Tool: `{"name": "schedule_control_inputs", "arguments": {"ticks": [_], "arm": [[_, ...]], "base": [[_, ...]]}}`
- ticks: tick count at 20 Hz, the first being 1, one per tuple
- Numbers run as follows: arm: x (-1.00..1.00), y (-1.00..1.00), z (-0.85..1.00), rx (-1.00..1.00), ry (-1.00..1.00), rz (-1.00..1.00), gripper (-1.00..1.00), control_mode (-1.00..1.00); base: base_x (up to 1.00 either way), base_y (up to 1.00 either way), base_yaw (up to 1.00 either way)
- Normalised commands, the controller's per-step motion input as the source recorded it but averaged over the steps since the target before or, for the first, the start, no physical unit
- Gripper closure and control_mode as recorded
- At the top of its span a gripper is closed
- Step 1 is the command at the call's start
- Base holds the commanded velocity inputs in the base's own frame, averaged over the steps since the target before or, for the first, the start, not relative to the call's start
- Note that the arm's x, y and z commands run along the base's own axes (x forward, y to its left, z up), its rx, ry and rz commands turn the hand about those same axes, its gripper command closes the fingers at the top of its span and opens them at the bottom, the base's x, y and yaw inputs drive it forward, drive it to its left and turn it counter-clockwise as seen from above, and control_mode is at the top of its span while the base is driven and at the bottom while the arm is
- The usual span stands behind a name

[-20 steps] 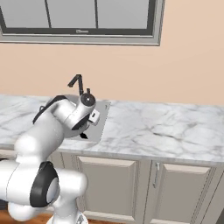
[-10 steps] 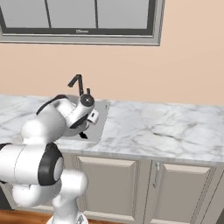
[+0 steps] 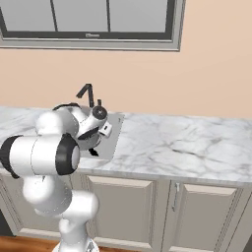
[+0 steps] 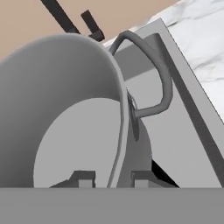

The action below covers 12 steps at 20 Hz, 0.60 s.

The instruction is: Move the pot and pan from the stove into the sink.

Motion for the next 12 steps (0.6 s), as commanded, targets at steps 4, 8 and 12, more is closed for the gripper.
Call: {"name": "schedule_control_inputs", "arguments": {"ticks": [4, 8, 12], "arm": [[0.33, 0.06, -0.43, -0.02, -0.08, 0.0, 1.0, -1.0], [0.15, 0.11, -0.42, -0.11, -0.16, 0.0, 1.0, -1.0], [0.06, 0.1, -0.44, -0.13, -0.11, 0.0, 1.0, -1.0]], "base": [[0.0, 0.0, 0.0], [0.0, 0.0, 0.0], [0.0, 0.0, 0.0]]}}
